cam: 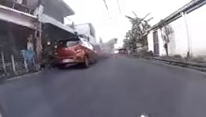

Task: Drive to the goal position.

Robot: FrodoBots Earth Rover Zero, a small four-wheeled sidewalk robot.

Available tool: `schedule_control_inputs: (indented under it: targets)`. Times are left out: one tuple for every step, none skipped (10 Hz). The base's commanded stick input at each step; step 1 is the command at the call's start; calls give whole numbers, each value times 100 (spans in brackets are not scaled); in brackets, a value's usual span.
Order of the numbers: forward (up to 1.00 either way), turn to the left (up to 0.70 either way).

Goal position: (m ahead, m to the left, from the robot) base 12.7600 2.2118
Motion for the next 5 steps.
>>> schedule_control_inputs:
  targets:
    - [70, -24]
    - [70, -32]
    - [70, -20]
    - [70, -4]
    - [70, 0]
